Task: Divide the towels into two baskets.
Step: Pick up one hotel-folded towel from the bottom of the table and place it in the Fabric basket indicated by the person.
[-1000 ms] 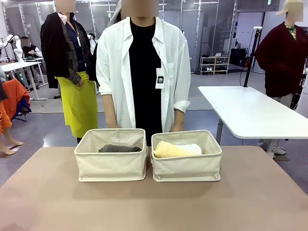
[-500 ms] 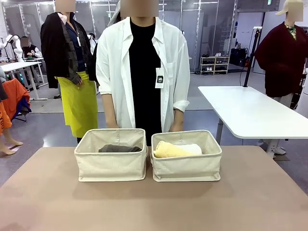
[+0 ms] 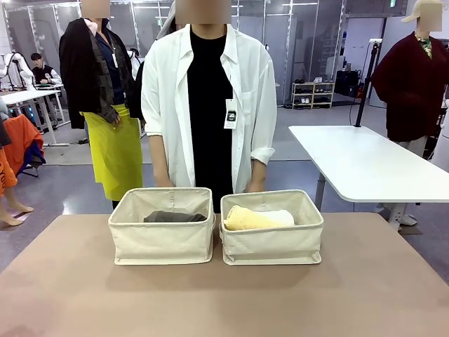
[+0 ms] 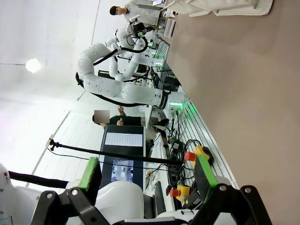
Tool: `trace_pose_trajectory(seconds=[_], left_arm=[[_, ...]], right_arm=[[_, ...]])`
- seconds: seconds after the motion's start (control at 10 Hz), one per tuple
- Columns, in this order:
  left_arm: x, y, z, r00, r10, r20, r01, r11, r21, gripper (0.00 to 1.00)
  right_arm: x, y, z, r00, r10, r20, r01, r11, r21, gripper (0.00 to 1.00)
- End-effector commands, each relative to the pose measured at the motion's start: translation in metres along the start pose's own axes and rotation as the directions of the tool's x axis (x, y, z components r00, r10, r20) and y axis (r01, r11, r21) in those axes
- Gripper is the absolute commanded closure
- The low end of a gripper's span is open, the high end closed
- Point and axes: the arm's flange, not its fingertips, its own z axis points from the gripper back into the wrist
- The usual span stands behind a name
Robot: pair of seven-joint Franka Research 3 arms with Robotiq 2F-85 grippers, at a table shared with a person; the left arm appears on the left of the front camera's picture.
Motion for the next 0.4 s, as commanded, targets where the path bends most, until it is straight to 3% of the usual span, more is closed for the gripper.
trace_pose_trajectory(seconds=[0.0,0.3], left_arm=[[-0.0025,-0.0070,0.0000,1.000,0.002,0.015,-0.002,1.000,-0.007,0.00],[-0.0025,-0.0070,0.0000,1.000,0.002,0.015,-0.002,1.000,-0.007,0.00]], right_arm=[[-0.0016,0.0021,-0.0029,1.000,0.006,0.007,-0.005,1.000,-0.008,0.00],[-0.0016,0.0021,-0.0029,1.000,0.006,0.007,-0.005,1.000,-0.008,0.00]])
